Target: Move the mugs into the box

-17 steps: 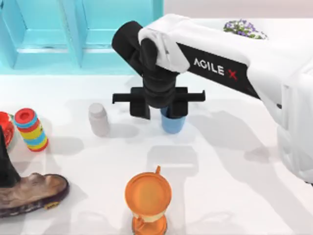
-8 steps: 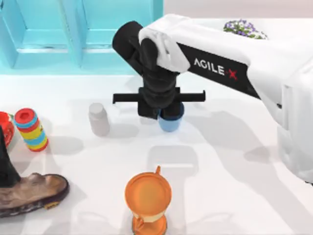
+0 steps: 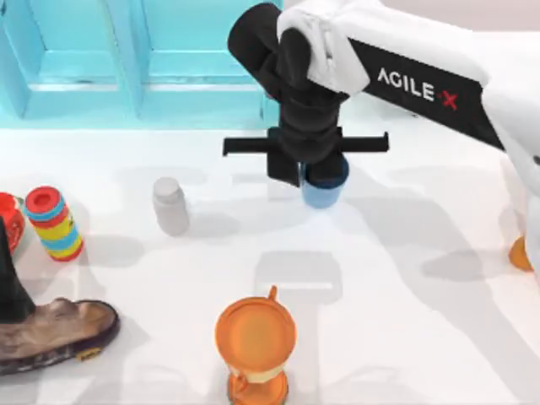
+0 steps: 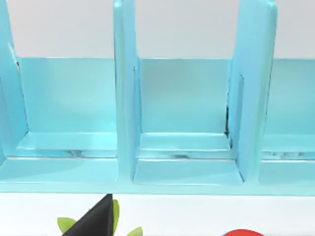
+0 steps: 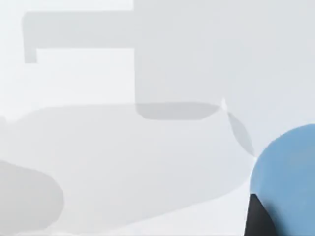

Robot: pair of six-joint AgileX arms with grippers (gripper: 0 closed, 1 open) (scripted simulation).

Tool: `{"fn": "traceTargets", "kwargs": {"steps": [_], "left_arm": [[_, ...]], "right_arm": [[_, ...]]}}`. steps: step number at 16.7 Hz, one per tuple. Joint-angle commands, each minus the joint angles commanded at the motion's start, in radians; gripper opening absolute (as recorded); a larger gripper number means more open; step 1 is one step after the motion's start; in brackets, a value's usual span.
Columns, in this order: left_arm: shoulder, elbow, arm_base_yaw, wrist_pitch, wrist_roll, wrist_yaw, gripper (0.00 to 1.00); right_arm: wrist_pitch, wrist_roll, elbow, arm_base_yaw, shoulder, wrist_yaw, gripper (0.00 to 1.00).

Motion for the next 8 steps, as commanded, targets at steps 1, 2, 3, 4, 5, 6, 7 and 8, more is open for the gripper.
{"fn": "traceTargets", "kwargs": {"steps": [1, 2, 3, 4, 5, 6, 7, 8], "left_arm": [[0.000, 0.000, 0.000, 0.000, 0.000, 0.000, 1.00], [0.000, 0.000, 0.000, 0.000, 0.000, 0.000, 1.00], [0.000, 0.000, 0.000, 0.000, 0.000, 0.000, 1.00], [0.000, 0.000, 0.000, 0.000, 0.000, 0.000, 1.00], [0.000, 0.000, 0.000, 0.000, 0.000, 0.000, 1.00], [0.000, 0.000, 0.000, 0.000, 0.000, 0.000, 1.00], [0.000, 0.000, 0.000, 0.000, 0.000, 0.000, 1.00], [0.000, 0.000, 0.000, 0.000, 0.000, 0.000, 1.00]], "right_arm": [[-0.018, -0.023, -0.023, -0.020, -0.044, -0.004, 0.00], [-0.037, -0.047, -0.047, -0.040, -0.089, -0.008, 0.00], [-0.054, -0.070, -0.069, -0.060, -0.132, -0.013, 0.00], [-0.069, -0.089, -0.087, -0.079, -0.169, -0.018, 0.00], [-0.081, -0.104, -0.100, -0.094, -0.197, -0.021, 0.00], [-0.088, -0.114, -0.109, -0.105, -0.214, -0.023, 0.00], [-0.091, -0.117, -0.111, -0.109, -0.220, -0.024, 0.00], [-0.091, -0.117, -0.111, -0.109, -0.220, -0.024, 0.00]]}}
